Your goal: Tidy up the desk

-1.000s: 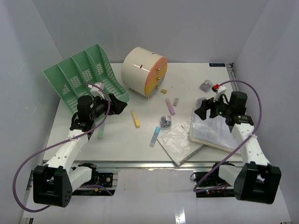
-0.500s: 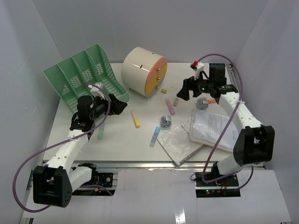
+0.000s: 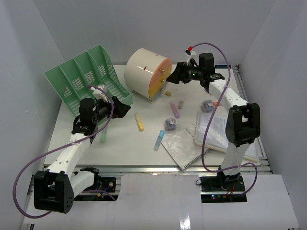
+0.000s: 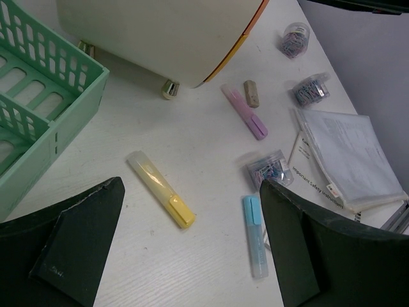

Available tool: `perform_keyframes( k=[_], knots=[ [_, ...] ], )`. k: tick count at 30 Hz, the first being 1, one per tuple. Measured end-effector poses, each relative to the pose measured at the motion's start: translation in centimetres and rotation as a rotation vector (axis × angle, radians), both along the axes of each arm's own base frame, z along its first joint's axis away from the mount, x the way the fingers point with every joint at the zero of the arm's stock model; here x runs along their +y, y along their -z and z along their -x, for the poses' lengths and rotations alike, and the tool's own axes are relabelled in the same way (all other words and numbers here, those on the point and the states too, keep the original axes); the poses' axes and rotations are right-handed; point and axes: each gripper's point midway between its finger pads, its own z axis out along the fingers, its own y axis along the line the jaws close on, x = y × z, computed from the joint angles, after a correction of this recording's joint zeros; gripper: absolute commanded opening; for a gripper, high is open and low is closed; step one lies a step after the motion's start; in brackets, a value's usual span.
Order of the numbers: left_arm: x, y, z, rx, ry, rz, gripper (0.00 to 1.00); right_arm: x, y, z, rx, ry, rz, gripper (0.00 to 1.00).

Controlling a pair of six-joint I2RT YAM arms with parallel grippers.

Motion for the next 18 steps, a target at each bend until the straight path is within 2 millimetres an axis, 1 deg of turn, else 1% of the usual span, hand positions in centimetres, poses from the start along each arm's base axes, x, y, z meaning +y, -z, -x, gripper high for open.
perform_keyframes(
  k=[3,8,14,18],
  knots=[
    [0.0,0.0,0.0,-0.001,0.0,-0.001,0.98,1.2,-0.6,-1.3,-0.02,-0.031,-0.045,0.68],
    [0.0,0.1,-0.1,-0.002,0.002,-0.006,0.98,2.0,-0.7,-3.2,-0.037,-0.038,-0.081,0.63],
    [0.0,0.2,-0.1,0.002,0.002,-0.007,0.98,2.8,-0.7,-4.3,-0.039,-0.039,-0.101,0.62],
    [0.0,0.2,-0.2,0.001,0.002,-0.009,0.98,3.5,-1.0,-4.5,-0.041,-0.047,-0.111,0.58]
  ],
)
